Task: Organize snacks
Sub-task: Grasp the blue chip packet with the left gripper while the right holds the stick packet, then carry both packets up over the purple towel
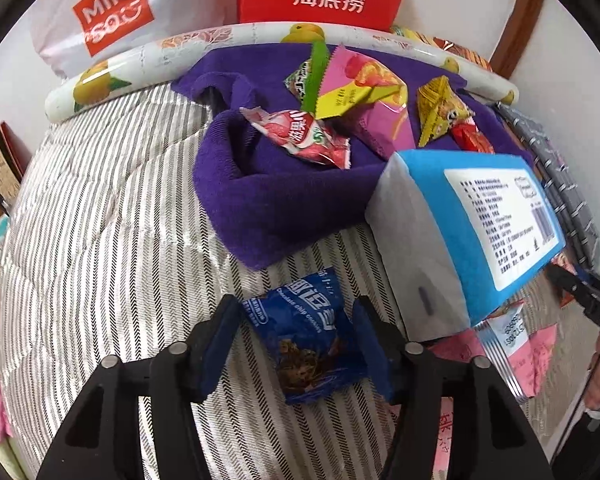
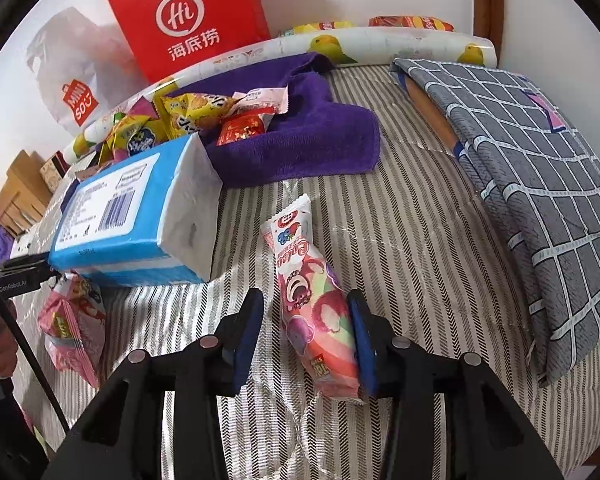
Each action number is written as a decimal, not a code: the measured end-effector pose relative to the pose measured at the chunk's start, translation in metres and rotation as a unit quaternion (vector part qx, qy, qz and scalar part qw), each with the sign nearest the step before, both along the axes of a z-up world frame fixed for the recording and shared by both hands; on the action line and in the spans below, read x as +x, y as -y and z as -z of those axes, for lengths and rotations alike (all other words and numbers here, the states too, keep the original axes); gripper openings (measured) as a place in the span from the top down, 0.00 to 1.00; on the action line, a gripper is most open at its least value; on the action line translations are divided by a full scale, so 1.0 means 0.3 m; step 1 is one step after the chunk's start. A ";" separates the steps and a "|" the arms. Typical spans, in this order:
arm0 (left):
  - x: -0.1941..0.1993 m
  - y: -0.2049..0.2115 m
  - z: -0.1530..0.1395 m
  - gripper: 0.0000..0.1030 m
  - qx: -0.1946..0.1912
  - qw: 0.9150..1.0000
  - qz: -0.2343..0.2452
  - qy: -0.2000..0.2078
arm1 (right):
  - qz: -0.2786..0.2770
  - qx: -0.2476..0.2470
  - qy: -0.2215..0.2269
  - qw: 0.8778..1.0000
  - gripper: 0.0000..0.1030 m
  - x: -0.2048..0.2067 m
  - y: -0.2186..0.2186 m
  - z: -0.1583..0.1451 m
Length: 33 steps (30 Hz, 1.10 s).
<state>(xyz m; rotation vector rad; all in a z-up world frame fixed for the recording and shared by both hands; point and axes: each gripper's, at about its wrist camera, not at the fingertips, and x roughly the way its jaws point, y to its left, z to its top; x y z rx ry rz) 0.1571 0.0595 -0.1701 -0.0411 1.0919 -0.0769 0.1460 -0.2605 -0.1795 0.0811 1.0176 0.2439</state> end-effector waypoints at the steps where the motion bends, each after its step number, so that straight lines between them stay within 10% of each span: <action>1: -0.002 0.009 0.002 0.44 0.010 1.000 0.000 0.002 | -0.001 -0.003 0.001 1.000 0.58 -0.001 -0.002 0.002; 33: -0.184 0.025 -0.262 0.51 -0.072 0.994 0.025 0.080 | -0.027 0.038 0.109 0.993 0.74 -0.195 -0.048 -0.295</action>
